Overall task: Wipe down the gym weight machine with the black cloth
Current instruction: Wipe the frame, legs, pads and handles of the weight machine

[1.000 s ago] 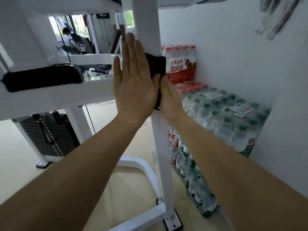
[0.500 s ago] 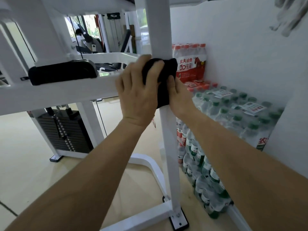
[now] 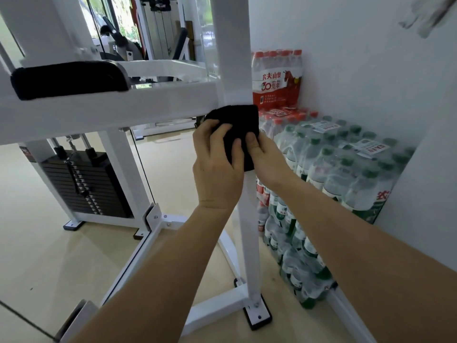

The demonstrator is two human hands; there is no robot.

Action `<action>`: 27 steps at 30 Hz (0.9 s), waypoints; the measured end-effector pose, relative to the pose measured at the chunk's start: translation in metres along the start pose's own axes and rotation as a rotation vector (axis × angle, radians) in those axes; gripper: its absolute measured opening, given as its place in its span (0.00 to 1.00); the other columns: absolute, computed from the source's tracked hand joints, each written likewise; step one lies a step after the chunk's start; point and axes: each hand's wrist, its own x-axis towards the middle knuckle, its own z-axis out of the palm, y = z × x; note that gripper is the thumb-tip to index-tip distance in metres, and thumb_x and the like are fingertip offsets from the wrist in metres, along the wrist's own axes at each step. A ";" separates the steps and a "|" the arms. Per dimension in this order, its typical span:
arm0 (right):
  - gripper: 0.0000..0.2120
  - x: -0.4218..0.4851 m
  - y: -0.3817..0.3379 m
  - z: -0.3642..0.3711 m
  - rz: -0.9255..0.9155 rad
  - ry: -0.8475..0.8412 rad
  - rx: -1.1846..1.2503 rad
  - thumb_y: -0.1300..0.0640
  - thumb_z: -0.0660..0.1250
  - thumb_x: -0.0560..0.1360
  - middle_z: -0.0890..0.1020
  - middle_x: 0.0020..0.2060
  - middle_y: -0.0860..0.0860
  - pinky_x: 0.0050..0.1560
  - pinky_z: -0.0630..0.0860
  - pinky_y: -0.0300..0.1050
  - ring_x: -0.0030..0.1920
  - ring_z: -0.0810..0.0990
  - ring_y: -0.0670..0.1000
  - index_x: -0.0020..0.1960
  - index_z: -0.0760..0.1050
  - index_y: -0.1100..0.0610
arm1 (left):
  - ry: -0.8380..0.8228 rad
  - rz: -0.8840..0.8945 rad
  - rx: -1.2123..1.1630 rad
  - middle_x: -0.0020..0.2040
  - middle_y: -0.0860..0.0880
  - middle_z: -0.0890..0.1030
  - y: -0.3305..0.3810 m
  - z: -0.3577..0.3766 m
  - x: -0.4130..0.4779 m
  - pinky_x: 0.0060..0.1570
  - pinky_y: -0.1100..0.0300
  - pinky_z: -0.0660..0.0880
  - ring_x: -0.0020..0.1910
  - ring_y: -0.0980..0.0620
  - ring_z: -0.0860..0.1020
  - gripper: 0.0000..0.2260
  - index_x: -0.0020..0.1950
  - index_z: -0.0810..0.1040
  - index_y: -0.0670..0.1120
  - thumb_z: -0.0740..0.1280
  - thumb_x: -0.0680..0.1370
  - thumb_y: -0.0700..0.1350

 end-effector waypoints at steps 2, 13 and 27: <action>0.16 -0.001 -0.008 -0.001 0.026 -0.024 0.131 0.51 0.56 0.84 0.82 0.58 0.50 0.62 0.77 0.48 0.58 0.82 0.46 0.68 0.73 0.53 | -0.017 -0.168 -0.131 0.64 0.46 0.73 0.004 0.000 -0.004 0.54 0.68 0.75 0.60 0.55 0.75 0.14 0.64 0.73 0.42 0.66 0.80 0.44; 0.21 0.017 -0.028 0.004 -0.097 0.095 0.028 0.47 0.50 0.86 0.78 0.65 0.48 0.70 0.71 0.46 0.66 0.76 0.47 0.73 0.69 0.54 | -0.018 -0.392 -0.316 0.76 0.46 0.67 0.010 0.043 0.008 0.64 0.47 0.74 0.71 0.47 0.71 0.32 0.80 0.51 0.45 0.51 0.82 0.60; 0.25 -0.022 0.053 0.016 0.092 -0.010 0.133 0.41 0.50 0.82 0.79 0.64 0.50 0.71 0.71 0.54 0.65 0.77 0.49 0.71 0.70 0.53 | -0.183 -0.403 -0.340 0.71 0.51 0.73 -0.022 0.035 -0.068 0.60 0.55 0.75 0.66 0.54 0.75 0.29 0.79 0.58 0.48 0.50 0.82 0.61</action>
